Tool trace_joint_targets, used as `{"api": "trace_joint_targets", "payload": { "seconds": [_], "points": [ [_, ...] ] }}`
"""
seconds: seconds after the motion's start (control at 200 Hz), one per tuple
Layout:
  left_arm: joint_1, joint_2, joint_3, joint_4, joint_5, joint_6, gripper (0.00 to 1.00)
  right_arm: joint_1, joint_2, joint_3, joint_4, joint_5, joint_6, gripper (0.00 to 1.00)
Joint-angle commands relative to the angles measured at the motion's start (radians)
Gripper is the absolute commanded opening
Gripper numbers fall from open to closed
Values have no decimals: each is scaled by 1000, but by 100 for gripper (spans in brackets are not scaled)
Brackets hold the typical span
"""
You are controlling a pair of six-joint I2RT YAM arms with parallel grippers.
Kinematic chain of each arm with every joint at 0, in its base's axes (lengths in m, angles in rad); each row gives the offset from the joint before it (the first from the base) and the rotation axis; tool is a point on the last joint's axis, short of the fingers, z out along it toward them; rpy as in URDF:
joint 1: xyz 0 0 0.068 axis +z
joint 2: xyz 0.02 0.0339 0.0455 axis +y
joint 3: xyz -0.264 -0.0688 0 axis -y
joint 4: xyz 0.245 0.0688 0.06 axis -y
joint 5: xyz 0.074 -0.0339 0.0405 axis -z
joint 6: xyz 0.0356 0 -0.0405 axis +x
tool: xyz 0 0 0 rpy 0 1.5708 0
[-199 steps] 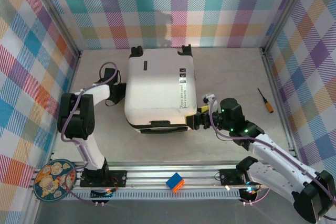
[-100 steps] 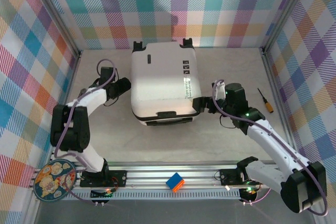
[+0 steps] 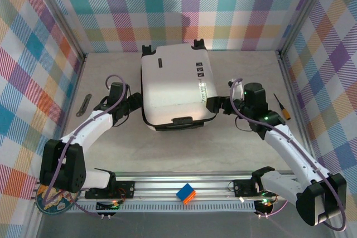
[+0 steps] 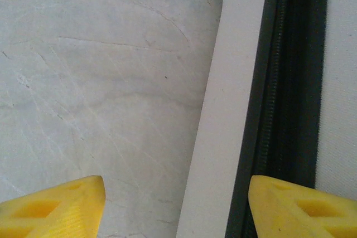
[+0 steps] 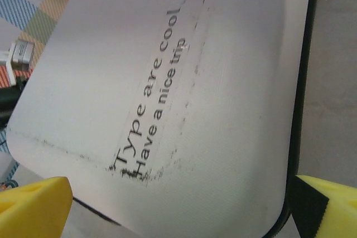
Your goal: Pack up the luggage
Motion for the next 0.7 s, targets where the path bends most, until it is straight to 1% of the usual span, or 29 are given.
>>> {"api": "trace_joint_targets", "payload": {
  "seconds": [0.0,0.15,0.28,0.37,0.47,0.56,0.7],
  "points": [
    [-18,-43,-7,-28,-2,-10,69,-44,67,30,32,-61,31,99],
    [-18,-29,-18,0,0,-19,71,-53,194,81,72,-135,31,99],
    [-19,43,46,22,46,-10,70,-51,227,80,115,-211,41,99],
    [-22,85,92,43,90,-1,70,-47,203,55,118,-234,35,99],
    [-33,120,151,45,107,29,69,-28,174,31,101,-267,24,99],
    [-33,156,217,33,112,65,70,11,133,5,57,-261,6,100],
    [-33,225,316,33,157,95,70,89,56,-65,69,-237,41,100]
  ]
}}
